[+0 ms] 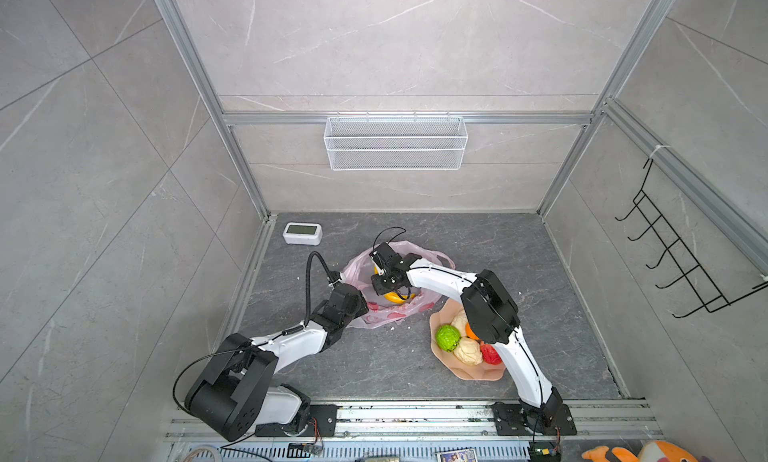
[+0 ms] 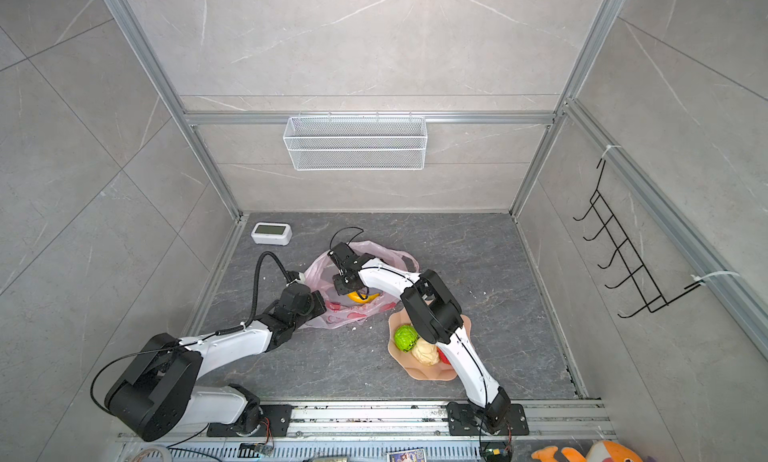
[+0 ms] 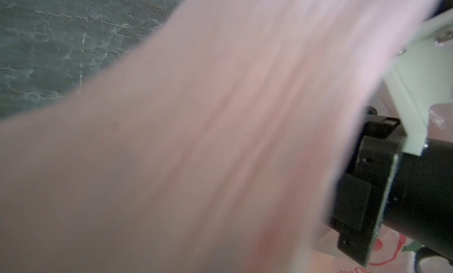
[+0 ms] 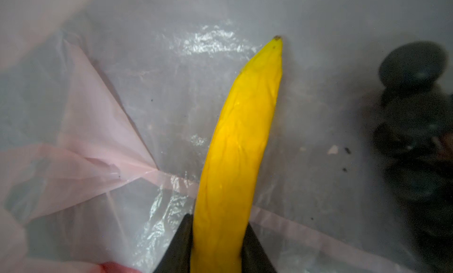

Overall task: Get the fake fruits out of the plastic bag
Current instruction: 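Lift the banana out of the bag and carry it over the peach bowl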

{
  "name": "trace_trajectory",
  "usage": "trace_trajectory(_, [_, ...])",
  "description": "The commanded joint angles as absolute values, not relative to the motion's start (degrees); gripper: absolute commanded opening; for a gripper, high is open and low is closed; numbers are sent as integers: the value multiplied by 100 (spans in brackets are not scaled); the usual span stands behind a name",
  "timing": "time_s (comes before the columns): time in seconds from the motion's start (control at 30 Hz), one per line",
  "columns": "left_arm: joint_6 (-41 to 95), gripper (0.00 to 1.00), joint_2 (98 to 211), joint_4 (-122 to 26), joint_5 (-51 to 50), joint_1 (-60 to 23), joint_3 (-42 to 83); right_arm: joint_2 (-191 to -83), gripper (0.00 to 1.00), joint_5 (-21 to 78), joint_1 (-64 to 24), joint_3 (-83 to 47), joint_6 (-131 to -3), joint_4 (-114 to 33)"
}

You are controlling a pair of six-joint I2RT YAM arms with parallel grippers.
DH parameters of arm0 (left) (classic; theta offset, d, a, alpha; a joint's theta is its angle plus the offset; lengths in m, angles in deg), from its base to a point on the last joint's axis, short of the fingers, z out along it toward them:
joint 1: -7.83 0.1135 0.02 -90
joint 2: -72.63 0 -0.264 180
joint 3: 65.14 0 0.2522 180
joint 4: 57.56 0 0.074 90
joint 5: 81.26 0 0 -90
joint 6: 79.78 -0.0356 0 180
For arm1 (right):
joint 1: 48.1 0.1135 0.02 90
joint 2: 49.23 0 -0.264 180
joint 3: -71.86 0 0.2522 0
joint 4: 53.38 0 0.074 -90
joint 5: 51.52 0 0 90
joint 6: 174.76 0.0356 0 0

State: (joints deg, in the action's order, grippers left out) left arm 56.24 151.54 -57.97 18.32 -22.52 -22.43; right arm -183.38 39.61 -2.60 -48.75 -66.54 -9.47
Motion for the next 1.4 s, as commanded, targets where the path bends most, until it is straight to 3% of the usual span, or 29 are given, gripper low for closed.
trace_trajectory(0.0, [5513, 0, 15355, -5848, 1527, -2225, -1965, -17763, 27, 3872, -169, -4777, -6656, -921])
trace_trajectory(0.83, [5409, 1, 15667, -5909, 1168, -2218, -1767, -16255, 27, 3568, 145, -3520, -6533, -728])
trace_trajectory(1.37, [5411, 1, 15723, -5900, 1103, -2223, -1729, -13642, 25, 4098, 427, -1635, -6409, 334])
